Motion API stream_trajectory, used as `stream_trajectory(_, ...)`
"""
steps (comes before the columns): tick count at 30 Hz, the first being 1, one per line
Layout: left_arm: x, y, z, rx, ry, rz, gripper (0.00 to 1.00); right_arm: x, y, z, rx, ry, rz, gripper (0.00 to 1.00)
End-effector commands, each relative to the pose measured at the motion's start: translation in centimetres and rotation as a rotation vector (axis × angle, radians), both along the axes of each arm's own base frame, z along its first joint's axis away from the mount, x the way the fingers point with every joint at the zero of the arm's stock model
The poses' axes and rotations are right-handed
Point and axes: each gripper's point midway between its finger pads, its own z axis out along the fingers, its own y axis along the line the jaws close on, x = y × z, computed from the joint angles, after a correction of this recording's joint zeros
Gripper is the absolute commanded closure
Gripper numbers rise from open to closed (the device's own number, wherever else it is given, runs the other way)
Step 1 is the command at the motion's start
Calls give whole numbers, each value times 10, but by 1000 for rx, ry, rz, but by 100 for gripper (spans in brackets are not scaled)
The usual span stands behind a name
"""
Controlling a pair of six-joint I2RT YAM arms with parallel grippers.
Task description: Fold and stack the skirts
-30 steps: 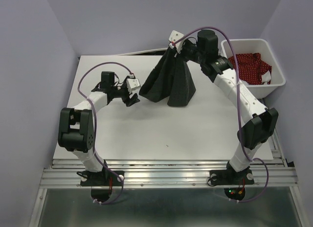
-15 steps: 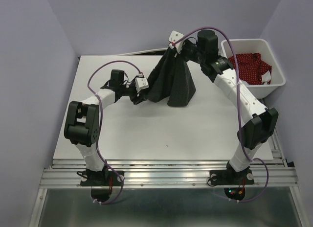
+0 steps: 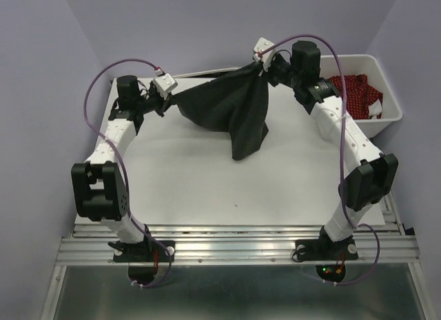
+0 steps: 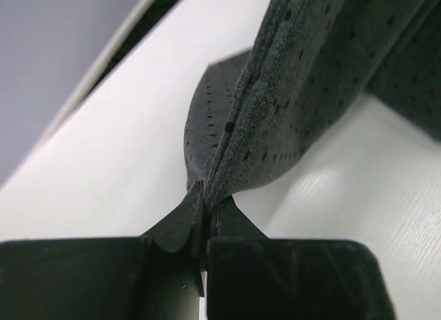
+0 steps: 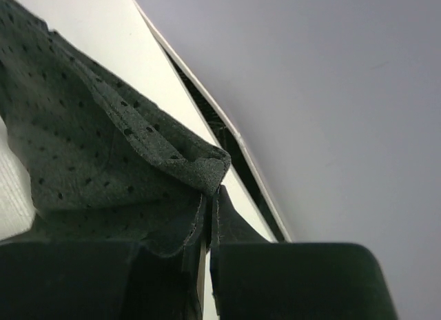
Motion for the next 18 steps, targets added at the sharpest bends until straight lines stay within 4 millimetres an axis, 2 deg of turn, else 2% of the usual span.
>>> stream_trajectory(1, -11, 21, 95, 107, -175, 68, 100, -14, -50, 72, 129, -123, -127, 99)
stream_trajectory(2, -13, 28, 113, 142, -217, 105, 100, -17, -51, 66, 142, -95, -117, 99)
stream_trajectory(3, -14, 33, 133, 158, -255, 131, 100, -26, -57, 71, 149, -97, -114, 99)
stream_trajectory(5, -20, 51, 167, 205, -327, 227, 100, -37, -56, 70, 154, -87, -91, 99)
stream_trajectory(6, -22, 57, 189, 212, -379, 267, 100, -40, -59, 59, 146, -63, -91, 99)
stream_trajectory(7, -24, 63, 208, 211, -429, 310, 100, -48, -61, 65, 147, -80, -85, 99)
stream_trajectory(8, -32, 69, 228, 245, -491, 336, 100, -49, -62, 61, 140, -75, -90, 99)
stream_trajectory(11, -43, 76, 245, 253, -523, 379, 100, -41, -74, 62, 183, -50, -141, 99)
stream_trajectory(12, -44, 77, 243, 264, -515, 375, 100, -39, -73, 66, 193, -51, -136, 99)
stream_trajectory(14, -41, 80, 230, 259, -468, 399, 100, -34, -73, 58, 190, -32, -132, 99)
stream_trajectory(16, -35, 81, 205, 287, -405, 394, 100, -28, -69, 43, 180, -3, -119, 99)
stream_trajectory(18, -29, 81, 190, 240, -364, 416, 100, -18, -68, 32, 162, 0, -122, 99)
